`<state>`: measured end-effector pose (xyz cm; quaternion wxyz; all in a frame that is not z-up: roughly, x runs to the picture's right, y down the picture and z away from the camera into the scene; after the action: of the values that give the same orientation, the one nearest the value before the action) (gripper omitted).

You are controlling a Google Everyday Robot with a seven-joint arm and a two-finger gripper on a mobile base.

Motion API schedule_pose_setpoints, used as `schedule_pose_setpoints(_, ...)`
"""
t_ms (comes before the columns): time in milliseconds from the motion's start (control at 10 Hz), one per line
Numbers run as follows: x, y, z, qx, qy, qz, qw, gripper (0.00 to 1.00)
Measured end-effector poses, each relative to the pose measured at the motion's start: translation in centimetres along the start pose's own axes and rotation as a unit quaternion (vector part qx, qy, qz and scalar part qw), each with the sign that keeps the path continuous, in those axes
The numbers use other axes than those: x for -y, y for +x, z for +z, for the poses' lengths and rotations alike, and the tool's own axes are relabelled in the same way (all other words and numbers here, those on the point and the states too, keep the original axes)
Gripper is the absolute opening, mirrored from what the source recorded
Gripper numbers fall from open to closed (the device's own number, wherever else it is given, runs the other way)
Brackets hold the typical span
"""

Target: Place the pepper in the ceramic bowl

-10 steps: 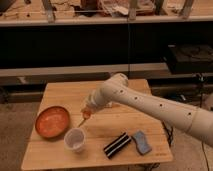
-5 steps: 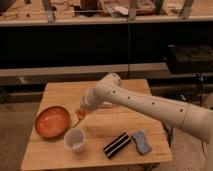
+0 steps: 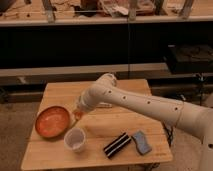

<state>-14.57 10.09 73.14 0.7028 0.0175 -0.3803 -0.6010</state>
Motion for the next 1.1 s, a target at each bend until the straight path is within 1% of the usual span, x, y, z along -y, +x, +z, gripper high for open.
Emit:
schedule_pose_setpoints(900,2.4,0.2,2.2,0.005,0.008,-0.019,0.9998,0.0)
schedule_pose_setpoints(1100,2.6,0.3,2.5,0.005,0.009,-0.02,0.9997,0.0)
